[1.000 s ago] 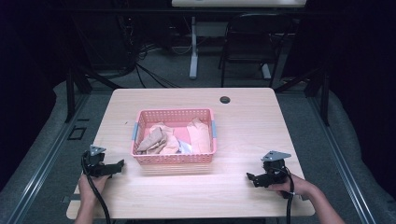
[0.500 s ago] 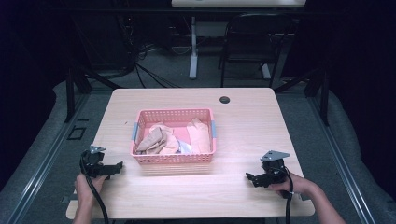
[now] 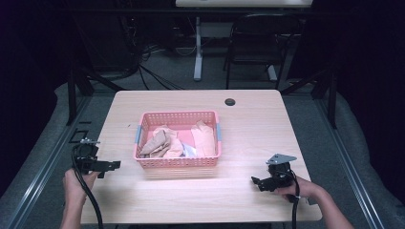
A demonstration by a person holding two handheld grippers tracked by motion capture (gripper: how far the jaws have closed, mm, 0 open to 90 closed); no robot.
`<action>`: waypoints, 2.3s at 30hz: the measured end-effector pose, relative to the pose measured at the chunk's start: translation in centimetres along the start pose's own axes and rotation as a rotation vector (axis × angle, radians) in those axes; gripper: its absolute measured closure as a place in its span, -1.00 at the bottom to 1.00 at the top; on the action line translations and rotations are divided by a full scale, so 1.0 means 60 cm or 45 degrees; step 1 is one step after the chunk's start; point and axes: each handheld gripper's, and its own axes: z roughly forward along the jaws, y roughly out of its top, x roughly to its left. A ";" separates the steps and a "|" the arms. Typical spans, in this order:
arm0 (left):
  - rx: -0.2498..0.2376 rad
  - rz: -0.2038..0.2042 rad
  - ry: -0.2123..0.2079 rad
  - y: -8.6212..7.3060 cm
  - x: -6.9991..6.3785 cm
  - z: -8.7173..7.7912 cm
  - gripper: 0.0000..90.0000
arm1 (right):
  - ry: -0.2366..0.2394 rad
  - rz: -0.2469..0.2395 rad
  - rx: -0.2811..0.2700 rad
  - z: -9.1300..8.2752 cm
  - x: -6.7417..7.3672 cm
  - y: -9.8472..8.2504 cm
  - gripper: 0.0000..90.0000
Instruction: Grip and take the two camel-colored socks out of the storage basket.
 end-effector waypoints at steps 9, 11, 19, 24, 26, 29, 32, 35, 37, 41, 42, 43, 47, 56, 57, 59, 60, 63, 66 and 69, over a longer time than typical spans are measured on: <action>-0.001 0.084 -0.060 0.079 -0.022 -0.059 -0.98 | -0.006 -0.004 0.003 0.000 0.000 0.000 -1.00; 0.002 0.106 -0.057 0.094 -0.029 -0.069 -0.97 | -0.009 -0.001 0.000 0.000 0.001 0.000 -1.00; 0.042 0.223 -0.048 0.158 -0.063 -0.095 -0.95 | -0.006 -0.003 0.003 0.000 0.000 0.000 -1.00; 0.080 0.288 -0.041 0.190 -0.090 -0.086 -0.98 | -0.008 -0.001 0.001 0.000 0.001 0.000 -1.00; 0.112 0.314 -0.042 0.200 -0.099 -0.076 -0.97 | -0.005 -0.003 0.003 0.000 0.000 0.000 -1.00; 0.155 0.344 -0.049 0.213 -0.114 -0.059 -0.95 | -0.005 -0.004 0.003 0.000 0.000 0.000 -1.00; 0.171 0.368 -0.048 0.222 -0.128 -0.044 -0.95 | -0.006 -0.008 0.003 0.000 0.000 0.000 -1.00; 0.181 0.383 -0.059 0.230 -0.140 -0.031 -0.95 | -0.003 -0.005 0.003 0.000 0.000 0.000 -1.00; 0.195 0.397 -0.075 0.235 -0.147 -0.020 -0.91 | 0.001 -0.006 -0.001 0.000 0.000 0.000 -1.00; 0.243 0.430 -0.091 0.243 -0.161 0.006 -0.91 | 0.001 -0.007 -0.001 0.000 0.000 0.000 -1.00; 0.262 0.438 -0.074 0.245 -0.166 0.015 -0.92 | 0.001 -0.007 -0.001 0.000 0.000 0.000 -1.00; 0.273 0.440 -0.054 0.246 -0.168 0.020 -0.96 | -0.001 -0.010 -0.001 0.000 0.000 0.000 -1.00; 0.327 0.446 -0.073 0.249 -0.176 0.047 -0.99 | 0.002 -0.007 -0.001 0.000 0.000 0.000 -1.00; 0.381 0.498 -0.078 0.249 -0.198 0.093 -0.96 | 0.002 -0.007 -0.002 0.000 0.000 0.000 -1.00; 0.391 0.499 -0.080 0.249 -0.199 0.097 -0.93 | 0.003 -0.007 -0.002 0.000 0.000 0.000 -1.00; 0.428 0.493 -0.096 0.247 -0.198 0.108 -0.82 | 0.002 -0.007 -0.002 0.000 0.000 0.000 -1.00; 0.441 0.474 -0.096 0.246 -0.197 0.114 -0.77 | 0.003 -0.007 -0.002 0.000 0.000 0.000 -1.00; 0.455 0.461 -0.105 0.243 -0.192 0.126 -0.66 | 0.002 -0.008 -0.002 0.000 0.000 0.000 -1.00; 0.465 0.460 -0.103 0.240 -0.192 0.134 -0.50 | 0.003 -0.008 -0.002 0.000 0.000 0.000 -1.00; 0.479 0.469 -0.089 0.238 -0.195 0.142 -0.41 | 0.004 -0.009 -0.002 0.000 0.000 0.000 -1.00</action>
